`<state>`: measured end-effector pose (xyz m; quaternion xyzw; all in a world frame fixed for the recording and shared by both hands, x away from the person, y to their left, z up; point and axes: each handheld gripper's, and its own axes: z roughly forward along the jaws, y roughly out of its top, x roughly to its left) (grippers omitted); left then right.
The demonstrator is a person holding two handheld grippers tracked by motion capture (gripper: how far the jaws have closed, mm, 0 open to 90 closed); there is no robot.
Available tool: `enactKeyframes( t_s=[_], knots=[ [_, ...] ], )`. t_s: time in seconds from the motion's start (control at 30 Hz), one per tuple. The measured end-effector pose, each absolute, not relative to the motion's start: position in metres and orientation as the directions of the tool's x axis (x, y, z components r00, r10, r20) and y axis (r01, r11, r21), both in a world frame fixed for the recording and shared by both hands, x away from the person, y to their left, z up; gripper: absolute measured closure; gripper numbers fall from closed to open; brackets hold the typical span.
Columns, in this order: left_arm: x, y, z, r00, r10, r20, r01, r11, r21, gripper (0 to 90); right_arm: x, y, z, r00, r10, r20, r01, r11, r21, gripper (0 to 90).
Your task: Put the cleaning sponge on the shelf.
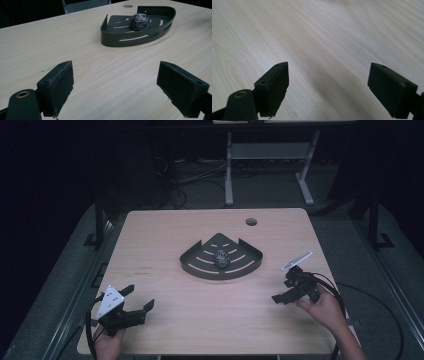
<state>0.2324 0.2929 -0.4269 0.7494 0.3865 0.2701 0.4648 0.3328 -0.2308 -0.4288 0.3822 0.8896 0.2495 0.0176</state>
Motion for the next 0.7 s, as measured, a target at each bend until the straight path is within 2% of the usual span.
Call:
enactKeyframes(
  t_s=[0.7],
  knots=[
    [0.233, 0.291, -0.428, 0.56, 0.828, 0.043, 0.328, -0.269, 0.906, 13.3, 0.303, -0.24, -0.435, -0.708, 0.693, 0.134, 0.657, 0.577, 0.485, 16.3]
  ],
)
